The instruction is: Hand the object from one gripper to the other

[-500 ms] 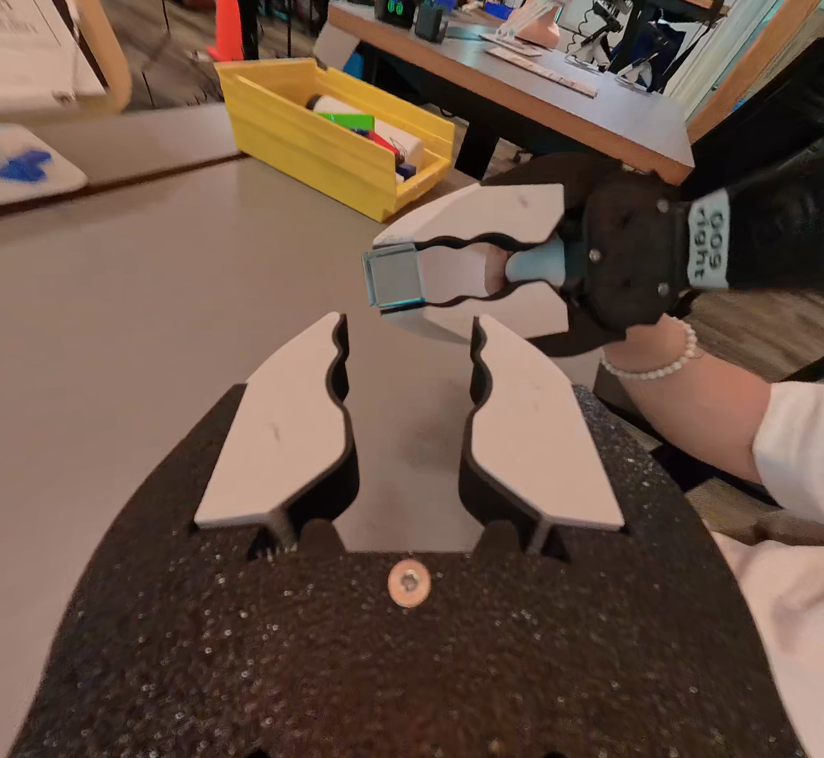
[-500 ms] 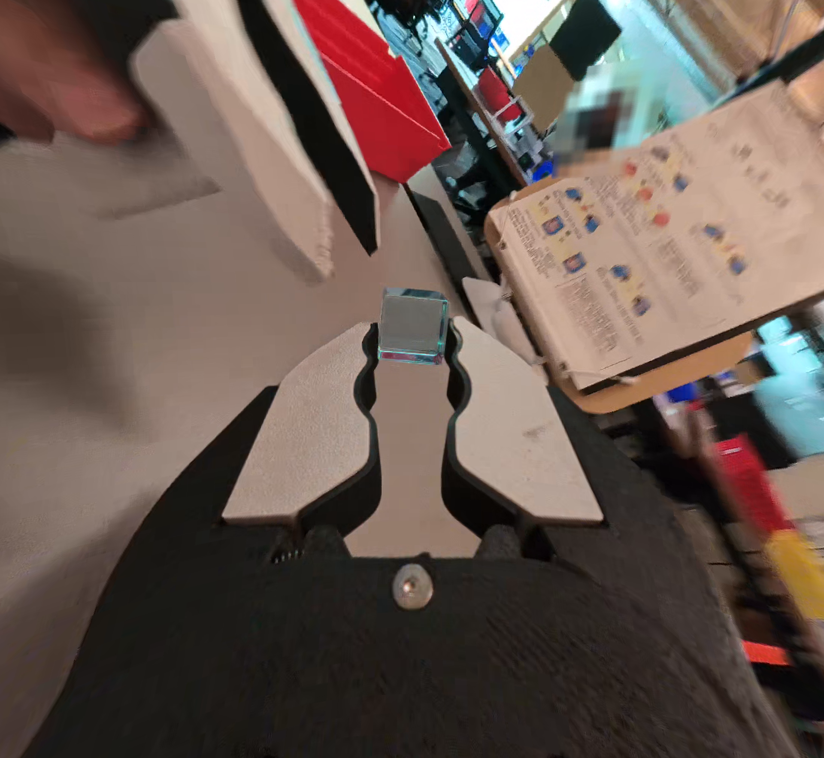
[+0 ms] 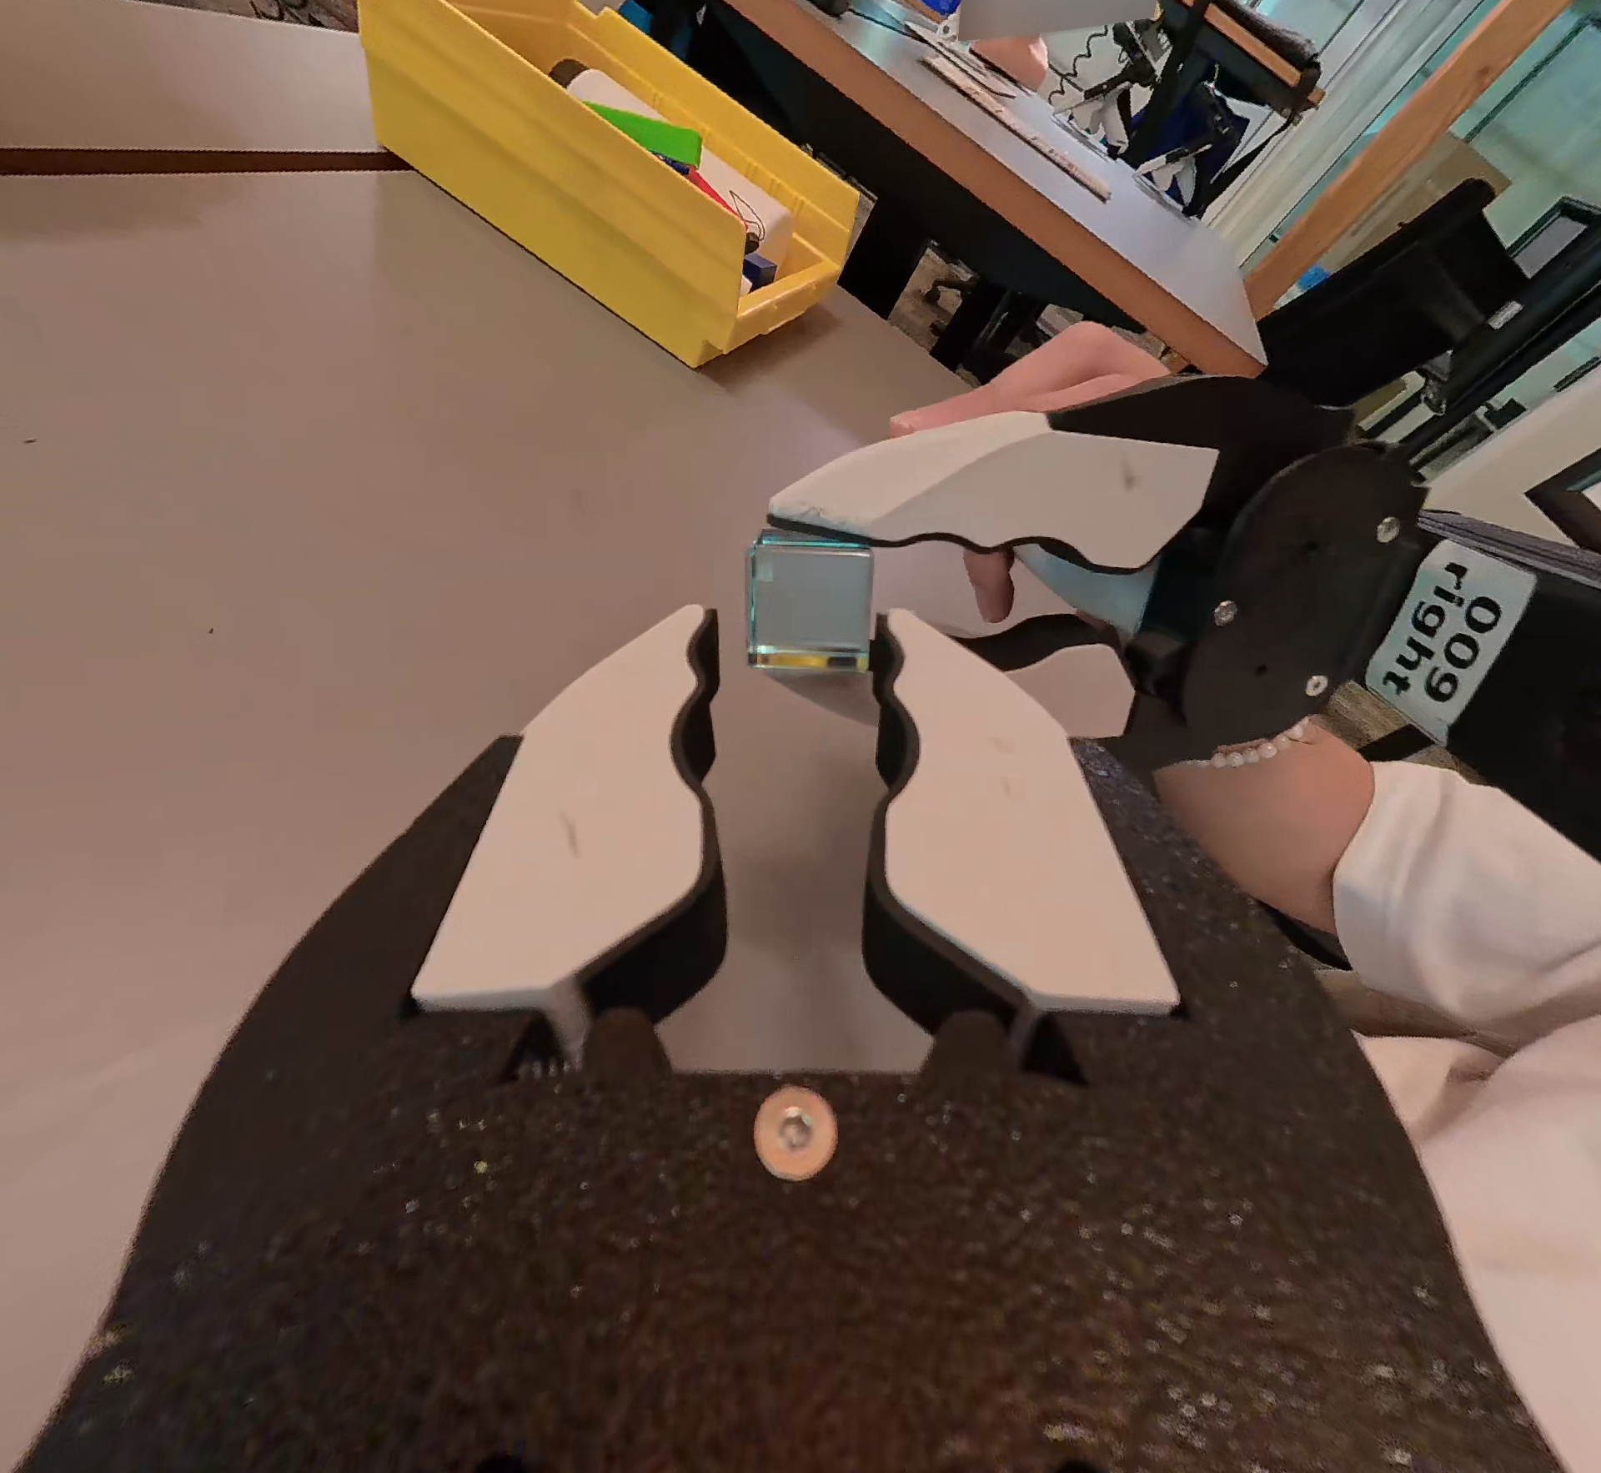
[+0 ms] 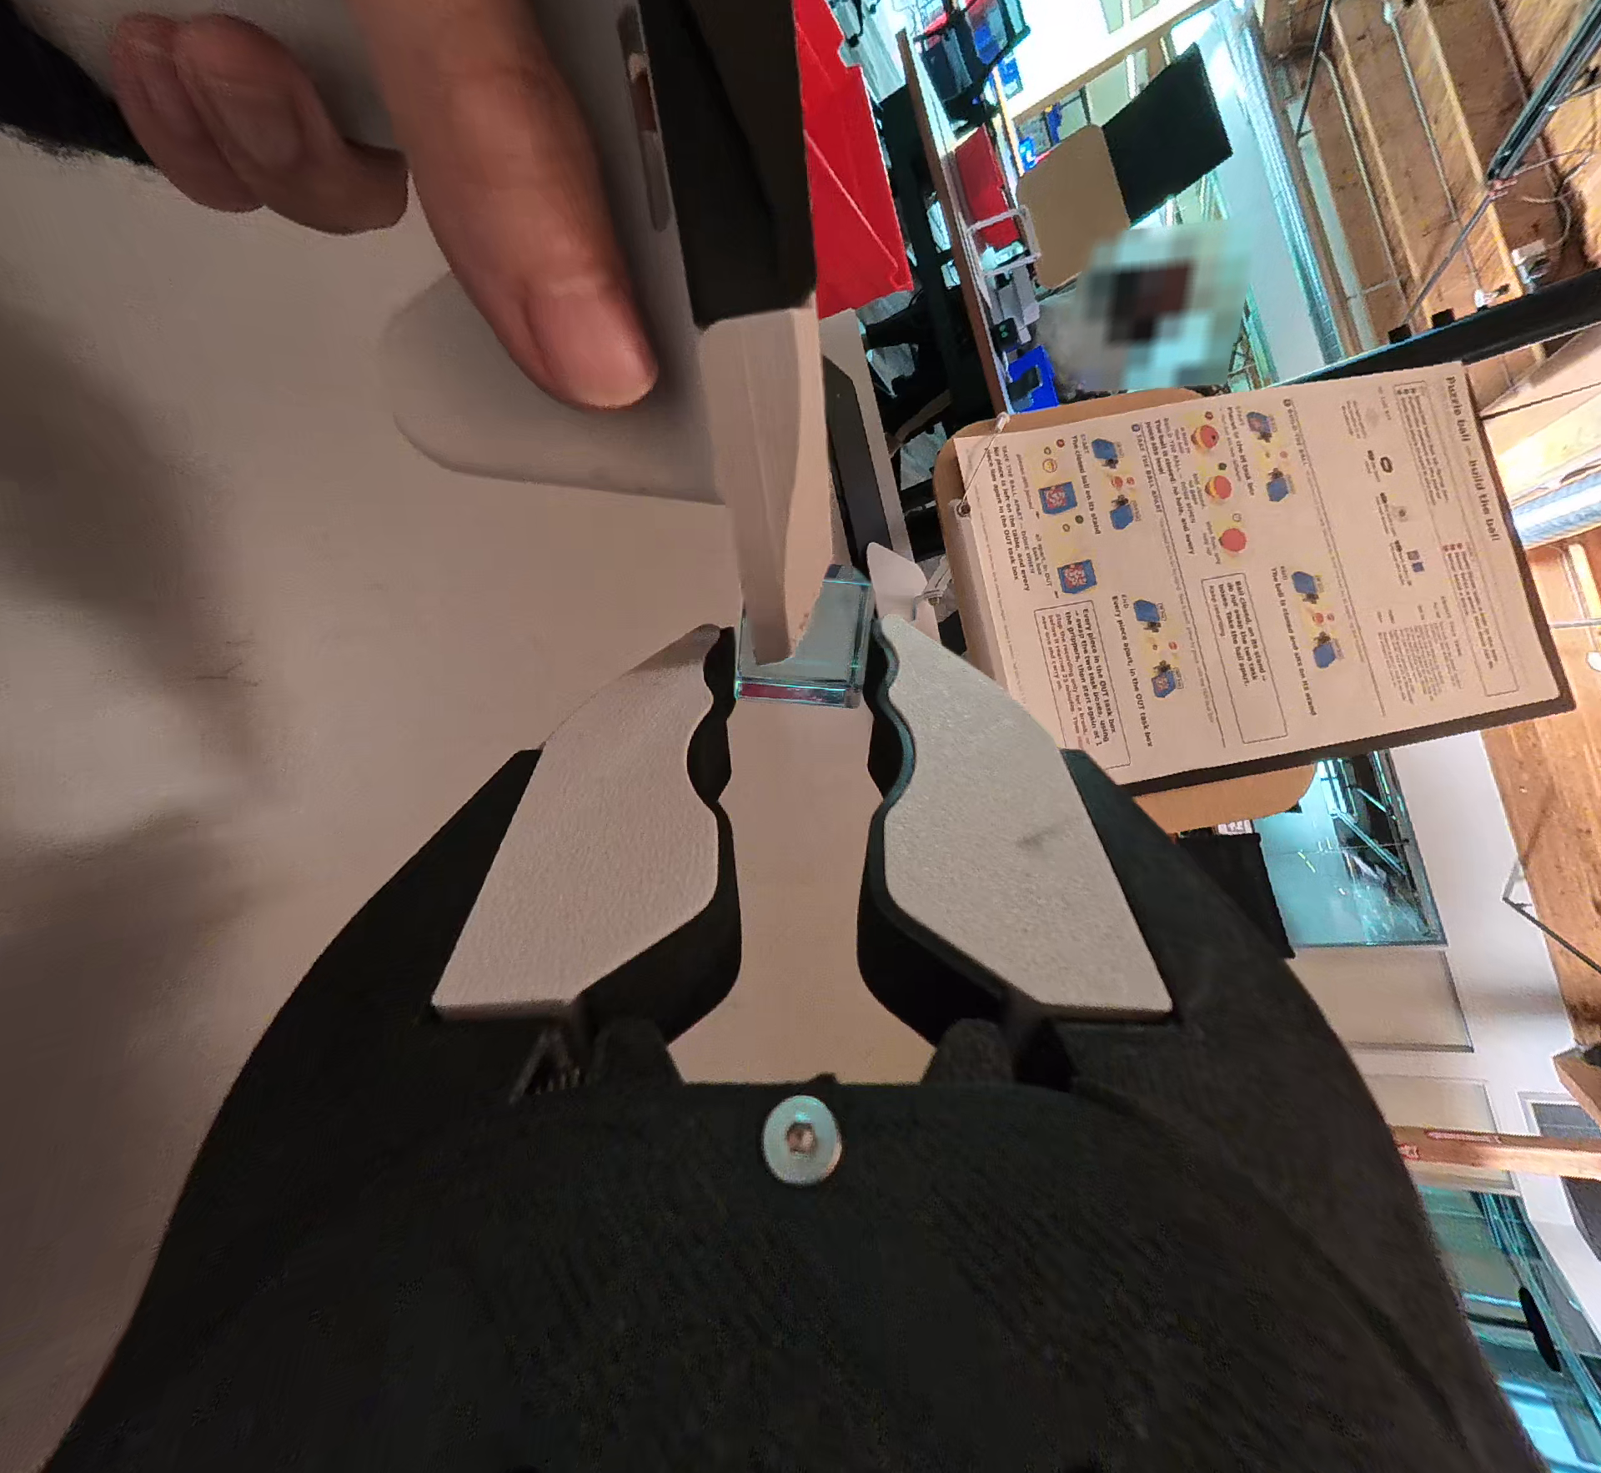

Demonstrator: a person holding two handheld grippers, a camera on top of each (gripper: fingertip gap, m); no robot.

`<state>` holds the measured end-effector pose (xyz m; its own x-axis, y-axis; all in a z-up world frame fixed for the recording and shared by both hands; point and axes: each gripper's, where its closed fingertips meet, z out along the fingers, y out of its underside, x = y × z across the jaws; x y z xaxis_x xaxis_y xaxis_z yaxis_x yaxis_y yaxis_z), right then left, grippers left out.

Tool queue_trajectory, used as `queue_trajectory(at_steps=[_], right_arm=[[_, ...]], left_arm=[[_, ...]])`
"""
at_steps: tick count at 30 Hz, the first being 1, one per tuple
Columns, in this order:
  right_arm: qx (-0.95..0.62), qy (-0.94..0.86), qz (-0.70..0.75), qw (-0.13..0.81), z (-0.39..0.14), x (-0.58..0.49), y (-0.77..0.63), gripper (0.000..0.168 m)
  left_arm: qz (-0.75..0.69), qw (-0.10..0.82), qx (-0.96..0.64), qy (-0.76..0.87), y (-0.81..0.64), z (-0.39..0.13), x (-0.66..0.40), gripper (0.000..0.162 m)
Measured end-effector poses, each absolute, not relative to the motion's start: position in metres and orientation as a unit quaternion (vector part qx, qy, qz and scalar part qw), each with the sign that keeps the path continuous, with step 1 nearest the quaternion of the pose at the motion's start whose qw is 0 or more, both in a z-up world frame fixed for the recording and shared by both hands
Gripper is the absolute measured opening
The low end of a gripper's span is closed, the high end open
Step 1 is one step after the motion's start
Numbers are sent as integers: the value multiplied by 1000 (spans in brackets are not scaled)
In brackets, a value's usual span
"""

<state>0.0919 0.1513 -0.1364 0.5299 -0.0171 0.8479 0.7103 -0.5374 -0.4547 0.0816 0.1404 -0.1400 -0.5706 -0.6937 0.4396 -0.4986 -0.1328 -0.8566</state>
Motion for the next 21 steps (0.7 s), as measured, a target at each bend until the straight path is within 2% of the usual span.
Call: queue_trajectory(at_steps=[3, 11, 13, 16, 19, 21], right_arm=[[-768, -231, -425, 420, -139, 91, 152, 29], [-775, -221, -400, 437, -143, 91, 152, 29], [-785, -200, -348, 472, -139, 87, 150, 39], [-792, -130, -198, 563, -124, 78, 145, 55], [-775, -20, 55, 629, -108, 63, 139, 88], [-724, 32, 239, 646, -95, 48, 135, 88]], left_arm=[[-601, 64, -452, 656, 138, -144, 81, 27], [-607, 74, -422, 669, 137, -146, 81, 26], [-615, 96, -404, 671, 139, -141, 82, 26], [-645, 154, -361, 655, 146, -122, 83, 26], [-699, 191, -291, 625, 151, -95, 74, 26], [-742, 181, -245, 597, 150, -79, 62, 26]])
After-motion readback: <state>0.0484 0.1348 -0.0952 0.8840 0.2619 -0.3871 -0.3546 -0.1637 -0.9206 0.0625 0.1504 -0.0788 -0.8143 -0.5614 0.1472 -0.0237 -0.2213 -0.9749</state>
